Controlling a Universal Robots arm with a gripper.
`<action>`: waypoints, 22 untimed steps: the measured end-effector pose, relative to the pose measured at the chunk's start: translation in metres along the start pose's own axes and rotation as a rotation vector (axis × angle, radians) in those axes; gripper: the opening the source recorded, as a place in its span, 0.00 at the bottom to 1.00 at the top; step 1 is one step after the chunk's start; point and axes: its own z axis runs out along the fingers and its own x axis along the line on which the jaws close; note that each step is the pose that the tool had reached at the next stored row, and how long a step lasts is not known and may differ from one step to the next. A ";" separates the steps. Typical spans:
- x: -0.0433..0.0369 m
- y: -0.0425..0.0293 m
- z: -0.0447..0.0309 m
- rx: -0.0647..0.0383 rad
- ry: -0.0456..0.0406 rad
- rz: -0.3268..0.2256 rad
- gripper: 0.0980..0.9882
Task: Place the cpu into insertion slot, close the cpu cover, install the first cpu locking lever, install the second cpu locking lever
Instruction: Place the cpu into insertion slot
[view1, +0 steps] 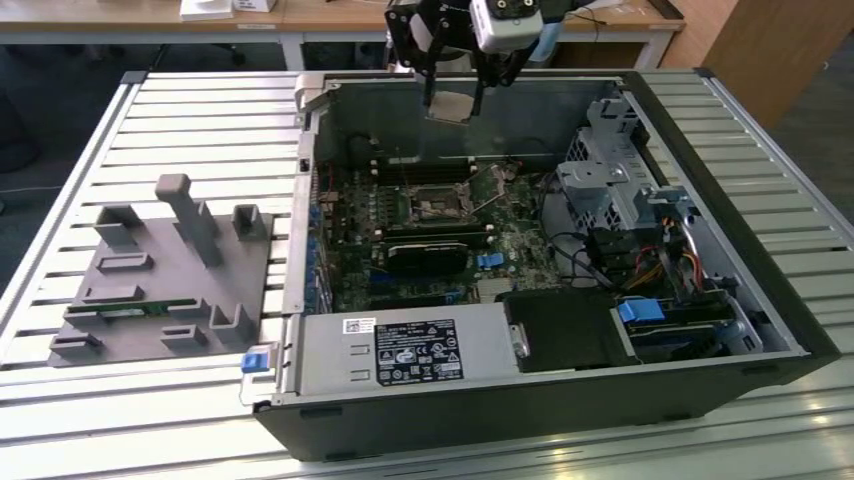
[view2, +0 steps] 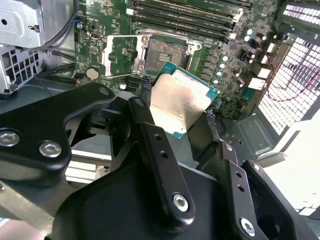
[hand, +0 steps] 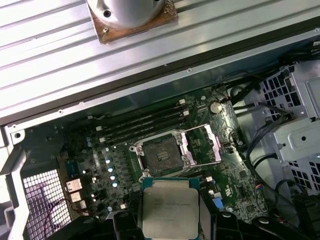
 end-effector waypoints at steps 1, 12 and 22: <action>0.0000 0.0000 0.0000 0.000 -0.0003 0.003 0.50; 0.0000 0.0000 0.0004 -0.001 -0.0046 0.052 0.50; 0.0000 -0.0001 0.0011 -0.002 -0.0098 0.110 0.50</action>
